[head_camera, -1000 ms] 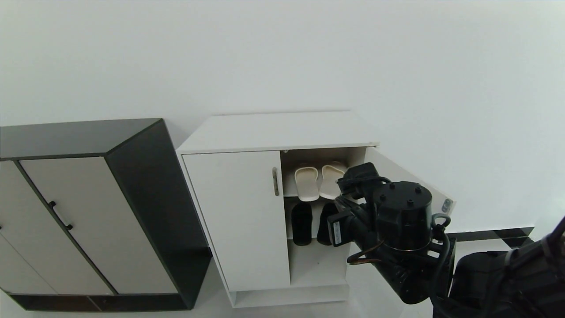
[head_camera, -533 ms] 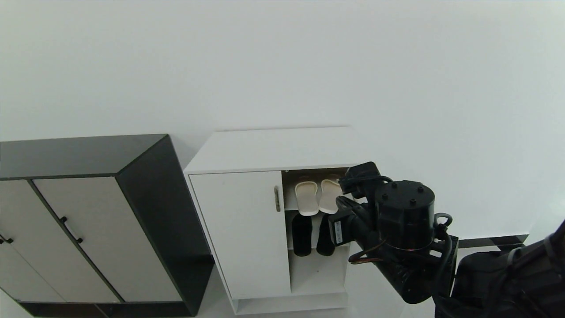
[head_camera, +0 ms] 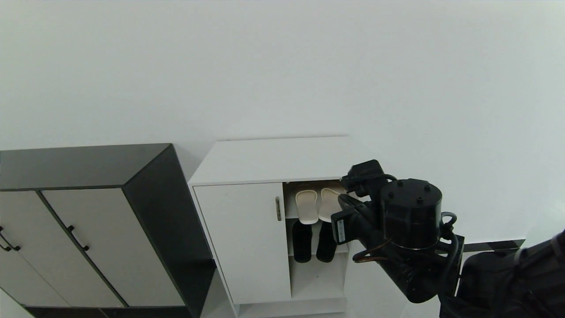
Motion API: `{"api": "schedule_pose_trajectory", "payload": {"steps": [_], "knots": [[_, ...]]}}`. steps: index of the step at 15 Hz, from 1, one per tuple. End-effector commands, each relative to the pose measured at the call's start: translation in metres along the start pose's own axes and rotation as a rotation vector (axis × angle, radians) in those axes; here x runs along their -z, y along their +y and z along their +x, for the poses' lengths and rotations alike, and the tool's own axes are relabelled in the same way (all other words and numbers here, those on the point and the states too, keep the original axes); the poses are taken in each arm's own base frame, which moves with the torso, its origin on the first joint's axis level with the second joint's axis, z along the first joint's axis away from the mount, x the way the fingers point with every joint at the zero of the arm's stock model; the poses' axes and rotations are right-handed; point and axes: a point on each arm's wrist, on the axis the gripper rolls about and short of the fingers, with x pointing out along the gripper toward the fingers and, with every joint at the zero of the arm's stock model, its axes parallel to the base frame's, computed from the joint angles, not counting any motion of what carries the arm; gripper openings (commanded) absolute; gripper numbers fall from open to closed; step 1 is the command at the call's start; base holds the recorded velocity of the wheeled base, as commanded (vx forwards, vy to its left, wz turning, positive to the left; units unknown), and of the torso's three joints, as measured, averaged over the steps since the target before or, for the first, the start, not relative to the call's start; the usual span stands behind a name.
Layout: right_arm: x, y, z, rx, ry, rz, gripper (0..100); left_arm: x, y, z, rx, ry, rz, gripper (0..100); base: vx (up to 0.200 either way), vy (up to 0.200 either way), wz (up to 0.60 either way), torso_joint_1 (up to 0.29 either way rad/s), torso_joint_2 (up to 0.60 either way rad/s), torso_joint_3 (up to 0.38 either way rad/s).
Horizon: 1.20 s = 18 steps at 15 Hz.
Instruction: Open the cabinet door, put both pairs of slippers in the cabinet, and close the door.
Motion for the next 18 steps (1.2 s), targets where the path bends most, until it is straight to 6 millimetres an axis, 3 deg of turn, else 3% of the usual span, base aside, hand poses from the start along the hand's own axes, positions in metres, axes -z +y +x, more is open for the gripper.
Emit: {"api": "schedule_pose_trajectory", "payload": {"steps": [1,3,9,13,15,18], "knots": [[0.002,-0.001,-0.002,-0.002,0.005,-0.009,0,0.0,0.0,0.0,0.0,0.0,0.0,0,0.0,0.0,0.0,0.0,0.0,0.0],[0.002,-0.001,-0.002,-0.003,-0.003,-0.004,0,0.0,0.0,0.0,0.0,0.0,0.0,0,0.0,0.0,0.0,0.0,0.0,0.0],[0.006,-0.004,-0.001,-0.032,-0.015,0.002,0,0.0,0.0,0.0,0.0,0.0,0.0,0,0.0,0.0,-0.6,-0.015,0.04,0.028],[0.013,-0.006,0.007,-0.016,0.006,-0.02,0,0.0,0.0,0.0,0.0,0.0,0.0,0,0.0,0.0,0.0,-0.096,0.22,0.122],[0.007,-0.011,0.012,0.004,-0.011,-0.02,0,0.0,0.0,0.0,0.0,0.0,0.0,0,0.0,0.0,0.0,0.0,0.0,0.0],[-0.022,-0.022,0.017,0.045,0.016,0.002,0,0.0,0.0,0.0,0.0,0.0,0.0,0,0.0,0.0,0.0,0.0,0.0,0.0]]}}
